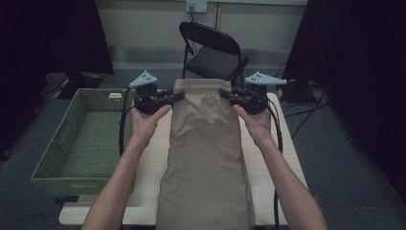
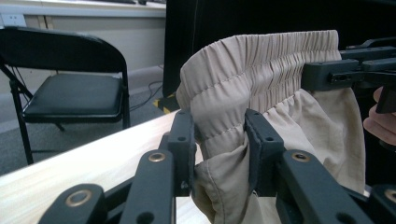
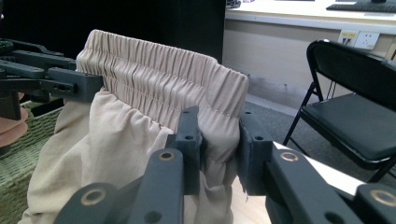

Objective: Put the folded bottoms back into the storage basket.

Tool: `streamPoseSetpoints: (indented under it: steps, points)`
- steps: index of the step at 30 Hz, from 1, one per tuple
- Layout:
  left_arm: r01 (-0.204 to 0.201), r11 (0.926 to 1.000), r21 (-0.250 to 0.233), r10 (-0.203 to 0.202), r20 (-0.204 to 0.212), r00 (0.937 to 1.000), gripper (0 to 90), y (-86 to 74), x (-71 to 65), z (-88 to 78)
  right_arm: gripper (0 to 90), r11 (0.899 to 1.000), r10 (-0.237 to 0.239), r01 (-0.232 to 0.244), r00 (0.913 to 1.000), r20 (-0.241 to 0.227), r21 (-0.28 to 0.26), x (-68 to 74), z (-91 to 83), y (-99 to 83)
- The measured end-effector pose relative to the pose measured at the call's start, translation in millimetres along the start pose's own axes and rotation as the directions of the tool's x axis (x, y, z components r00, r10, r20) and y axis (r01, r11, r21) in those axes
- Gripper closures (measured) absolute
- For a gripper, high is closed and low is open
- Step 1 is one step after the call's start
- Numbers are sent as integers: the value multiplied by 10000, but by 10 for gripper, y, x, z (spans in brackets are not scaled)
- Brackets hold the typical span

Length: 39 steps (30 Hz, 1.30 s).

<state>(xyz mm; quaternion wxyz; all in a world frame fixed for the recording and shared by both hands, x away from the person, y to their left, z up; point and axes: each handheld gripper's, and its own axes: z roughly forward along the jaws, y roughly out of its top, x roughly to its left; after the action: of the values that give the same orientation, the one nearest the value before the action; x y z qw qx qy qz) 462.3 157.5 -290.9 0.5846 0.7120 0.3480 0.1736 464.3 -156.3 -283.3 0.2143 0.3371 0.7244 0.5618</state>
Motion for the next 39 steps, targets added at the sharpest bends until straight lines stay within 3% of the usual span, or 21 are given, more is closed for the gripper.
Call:
streamPoseSetpoints:
  steps: [18,26,29,39]
  points:
    - [-197,9981,-587,187,-172,9997,683,418,27,61,732,9985,-215,228,9994,267,-489,-46,-39,433]
    - [-371,9974,-623,361,-168,9992,682,407,41,158,732,9993,-142,158,9988,473,-345,-149,-1,437]
    - [-155,9964,-831,143,-148,9998,683,411,77,217,732,9989,-116,139,9986,518,-446,-194,20,446]
    - [-449,9982,-405,441,-197,9988,680,301,102,387,733,9998,157,-147,9979,633,-167,-324,78,295]
